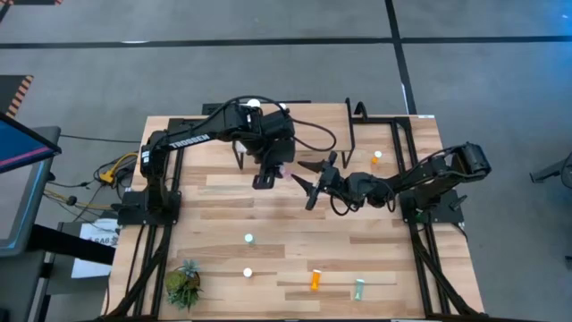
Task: Pick and place medicine bottles onto shelf by color
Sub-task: Put the pink pill bottle on the shelf aligned with the other pink pill bottles
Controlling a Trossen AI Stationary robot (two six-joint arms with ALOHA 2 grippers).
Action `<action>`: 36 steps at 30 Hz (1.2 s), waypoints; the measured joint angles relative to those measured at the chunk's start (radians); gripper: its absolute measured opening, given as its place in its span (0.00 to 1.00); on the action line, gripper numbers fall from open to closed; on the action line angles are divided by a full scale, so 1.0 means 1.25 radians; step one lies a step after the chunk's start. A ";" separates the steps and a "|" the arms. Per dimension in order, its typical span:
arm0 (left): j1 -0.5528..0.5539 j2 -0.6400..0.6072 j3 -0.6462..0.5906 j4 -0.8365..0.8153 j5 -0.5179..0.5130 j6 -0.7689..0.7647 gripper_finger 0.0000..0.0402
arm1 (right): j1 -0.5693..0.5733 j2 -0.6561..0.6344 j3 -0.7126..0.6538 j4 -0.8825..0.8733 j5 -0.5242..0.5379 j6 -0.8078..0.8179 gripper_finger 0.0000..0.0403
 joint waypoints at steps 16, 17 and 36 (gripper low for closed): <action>-0.001 0.000 0.000 0.060 0.025 0.009 0.30 | -0.005 0.000 0.000 -0.014 0.000 0.015 0.56; -0.001 0.000 0.000 0.058 0.006 0.009 0.30 | -0.004 0.000 0.000 -0.023 0.005 0.005 0.56; 0.188 0.044 -0.002 0.066 -0.169 -0.026 0.30 | 0.137 -0.152 0.000 -0.213 0.345 -0.129 0.56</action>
